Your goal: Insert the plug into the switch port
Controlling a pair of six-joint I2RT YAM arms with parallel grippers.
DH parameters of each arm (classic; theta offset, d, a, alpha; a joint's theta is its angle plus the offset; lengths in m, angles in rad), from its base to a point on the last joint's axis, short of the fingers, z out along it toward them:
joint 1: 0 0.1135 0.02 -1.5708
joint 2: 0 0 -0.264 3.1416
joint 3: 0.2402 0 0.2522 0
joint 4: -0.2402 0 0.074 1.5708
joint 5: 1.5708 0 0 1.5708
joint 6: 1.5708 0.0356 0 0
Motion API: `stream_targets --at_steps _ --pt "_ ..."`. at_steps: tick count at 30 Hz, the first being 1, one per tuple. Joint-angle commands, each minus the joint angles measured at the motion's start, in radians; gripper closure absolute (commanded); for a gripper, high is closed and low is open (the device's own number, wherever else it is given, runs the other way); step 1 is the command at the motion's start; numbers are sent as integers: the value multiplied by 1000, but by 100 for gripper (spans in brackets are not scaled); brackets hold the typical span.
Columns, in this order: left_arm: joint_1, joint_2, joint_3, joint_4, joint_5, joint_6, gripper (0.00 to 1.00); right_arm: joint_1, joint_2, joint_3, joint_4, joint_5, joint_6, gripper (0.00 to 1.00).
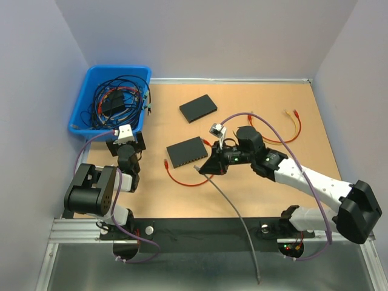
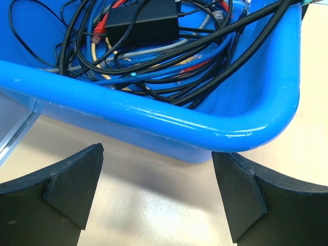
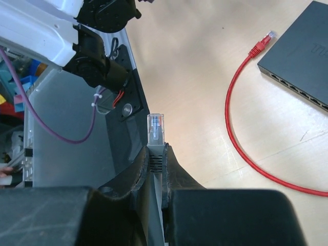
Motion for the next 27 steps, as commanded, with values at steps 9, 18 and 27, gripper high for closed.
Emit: stream_targets --at_steps 9,18,27 --pt "-195 -361 144 -257 -167 75 1 20 -149 16 -110 117 25 99" --pt "-234 -571 261 -605 144 -188 1 23 -222 -32 -119 209 69 100" --pt "-233 -320 373 -584 585 -387 1 23 -265 -64 -177 400 129 100"
